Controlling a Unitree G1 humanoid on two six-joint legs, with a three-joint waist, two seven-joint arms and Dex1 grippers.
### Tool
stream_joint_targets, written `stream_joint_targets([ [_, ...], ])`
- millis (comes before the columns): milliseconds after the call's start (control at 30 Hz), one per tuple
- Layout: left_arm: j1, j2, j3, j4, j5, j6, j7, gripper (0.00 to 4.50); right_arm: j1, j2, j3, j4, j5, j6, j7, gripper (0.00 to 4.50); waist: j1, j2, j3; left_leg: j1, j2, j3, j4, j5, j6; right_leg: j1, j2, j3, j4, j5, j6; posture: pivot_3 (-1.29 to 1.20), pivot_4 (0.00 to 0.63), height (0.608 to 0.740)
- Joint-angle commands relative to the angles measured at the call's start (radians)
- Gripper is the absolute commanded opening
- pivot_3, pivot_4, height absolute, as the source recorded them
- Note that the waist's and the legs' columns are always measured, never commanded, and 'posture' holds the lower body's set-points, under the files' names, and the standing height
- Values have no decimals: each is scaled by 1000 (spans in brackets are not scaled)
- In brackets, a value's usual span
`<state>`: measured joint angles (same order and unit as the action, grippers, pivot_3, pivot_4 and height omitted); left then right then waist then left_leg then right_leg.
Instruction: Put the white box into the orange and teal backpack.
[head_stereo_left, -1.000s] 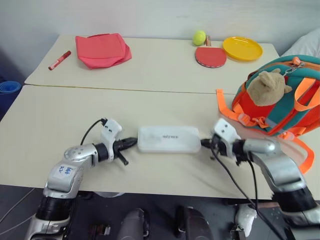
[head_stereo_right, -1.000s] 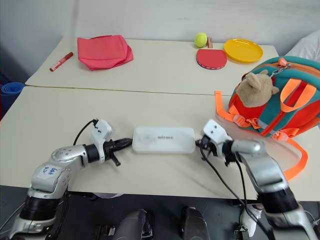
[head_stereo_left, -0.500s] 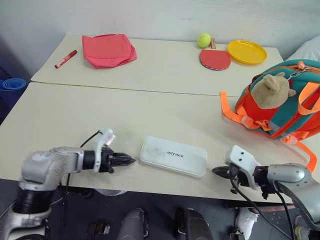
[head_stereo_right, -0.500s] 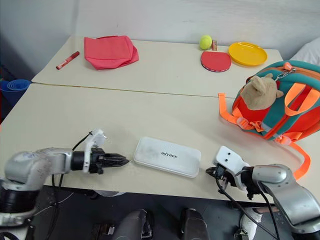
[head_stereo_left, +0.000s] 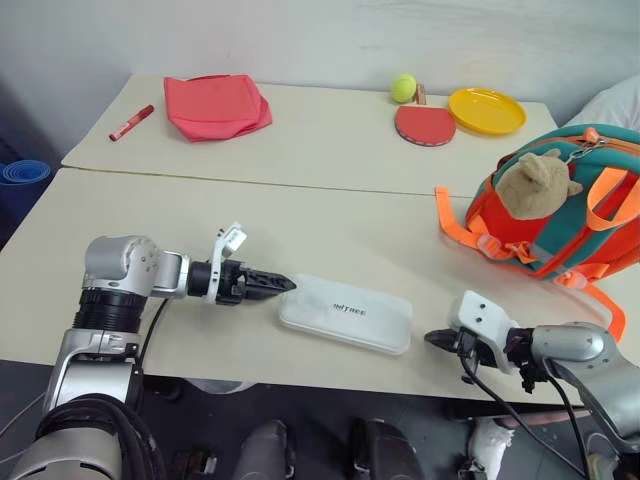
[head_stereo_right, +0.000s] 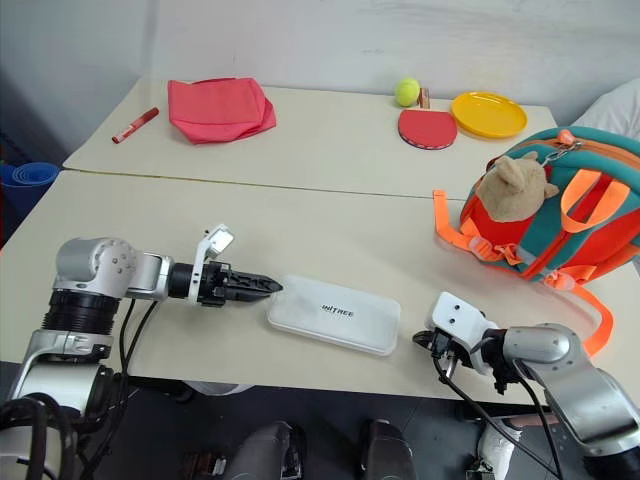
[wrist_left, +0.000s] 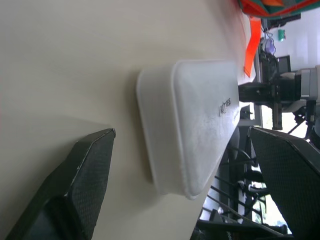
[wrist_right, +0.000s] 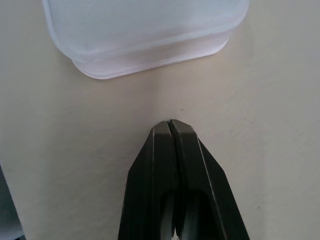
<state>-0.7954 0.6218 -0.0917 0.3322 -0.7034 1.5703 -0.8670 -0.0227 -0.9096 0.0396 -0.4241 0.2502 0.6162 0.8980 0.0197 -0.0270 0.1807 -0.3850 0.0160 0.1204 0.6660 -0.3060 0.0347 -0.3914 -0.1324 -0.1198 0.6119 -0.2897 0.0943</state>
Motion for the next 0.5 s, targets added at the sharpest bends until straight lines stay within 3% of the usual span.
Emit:
stream_joint_targets([
  [33,13,-59,-54,40,-15,44,7,4489,-46,41,68,60,-46,20,-39,0,-3,-1,-2,0,0,0,0,-1,-1,0,0,0,0,0,0,0,150,740],
  [233,-10,-190,35,116,-7,42,80,4489,-122,110,138,72,-63,30,-46,0,0,-2,-7,0,0,0,1,-1,-1,0,-1,0,1,0,-1,0,150,740],
  [467,-4,-175,11,115,-126,44,81,4489,-120,122,135,74,-70,16,-34,0,-3,-2,-8,0,0,0,0,-1,-2,-1,-1,0,1,-1,-1,0,150,740],
  [500,-6,-169,9,116,-138,44,82,4309,-115,120,131,72,-69,18,-33,0,-4,-2,-8,0,0,0,0,-1,-2,-1,-1,0,1,-1,-1,0,150,740],
])
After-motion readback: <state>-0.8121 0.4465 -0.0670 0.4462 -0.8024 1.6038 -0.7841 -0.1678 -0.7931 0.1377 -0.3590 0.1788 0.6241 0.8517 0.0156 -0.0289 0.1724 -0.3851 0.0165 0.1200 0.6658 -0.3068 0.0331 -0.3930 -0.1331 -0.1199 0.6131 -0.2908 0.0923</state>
